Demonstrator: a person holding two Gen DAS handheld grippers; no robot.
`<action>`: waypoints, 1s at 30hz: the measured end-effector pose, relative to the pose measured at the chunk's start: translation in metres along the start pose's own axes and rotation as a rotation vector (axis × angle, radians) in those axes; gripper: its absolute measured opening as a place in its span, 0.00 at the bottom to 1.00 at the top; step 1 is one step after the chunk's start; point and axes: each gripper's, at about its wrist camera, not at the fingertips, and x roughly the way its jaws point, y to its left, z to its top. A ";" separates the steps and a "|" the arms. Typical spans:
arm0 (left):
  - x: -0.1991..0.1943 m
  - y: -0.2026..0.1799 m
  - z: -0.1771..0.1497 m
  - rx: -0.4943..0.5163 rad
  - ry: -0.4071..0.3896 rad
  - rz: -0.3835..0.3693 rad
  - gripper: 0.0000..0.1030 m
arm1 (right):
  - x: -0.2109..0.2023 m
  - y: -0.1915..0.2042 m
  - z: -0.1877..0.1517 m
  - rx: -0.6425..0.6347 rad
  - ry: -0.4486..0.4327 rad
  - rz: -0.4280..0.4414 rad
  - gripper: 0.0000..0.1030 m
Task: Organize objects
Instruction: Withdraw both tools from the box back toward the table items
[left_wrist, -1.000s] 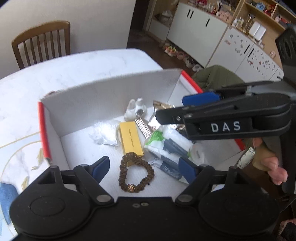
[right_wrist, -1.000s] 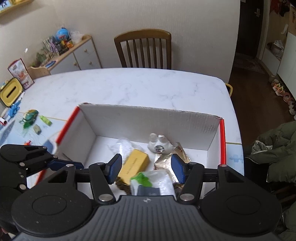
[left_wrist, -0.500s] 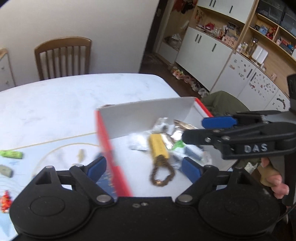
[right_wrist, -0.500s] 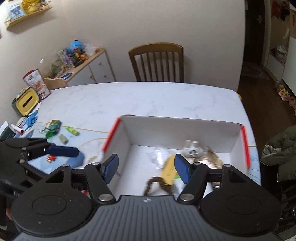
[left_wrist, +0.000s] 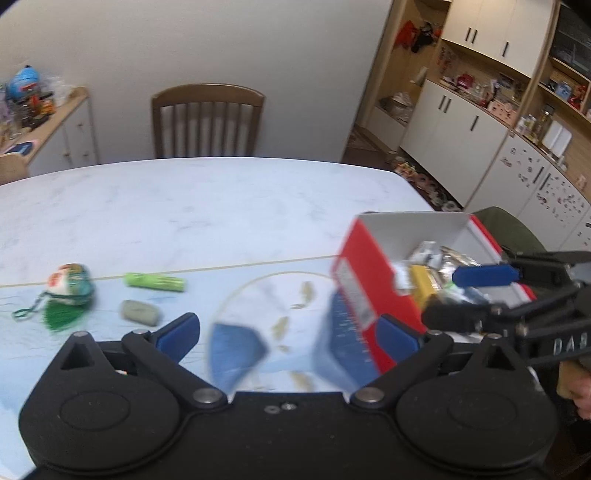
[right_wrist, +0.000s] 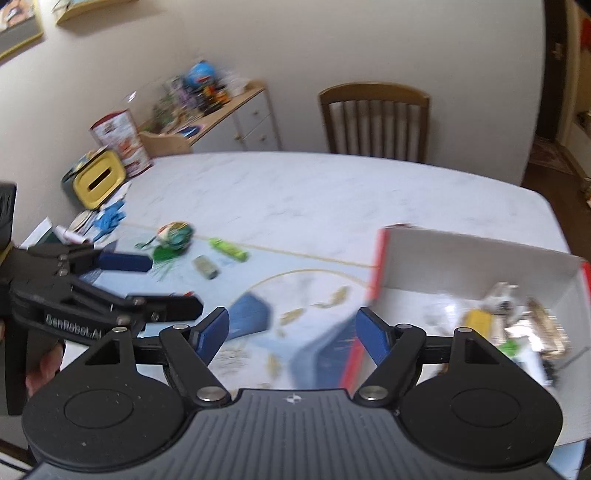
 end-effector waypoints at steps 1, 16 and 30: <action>-0.002 0.008 -0.001 -0.005 -0.002 0.006 0.99 | 0.005 0.009 -0.001 -0.007 0.007 0.005 0.74; 0.001 0.137 -0.010 -0.142 0.037 0.160 0.99 | 0.096 0.126 -0.005 -0.070 0.186 0.037 0.78; 0.047 0.211 0.017 -0.201 0.096 0.245 0.99 | 0.186 0.175 0.011 -0.120 0.356 0.015 0.78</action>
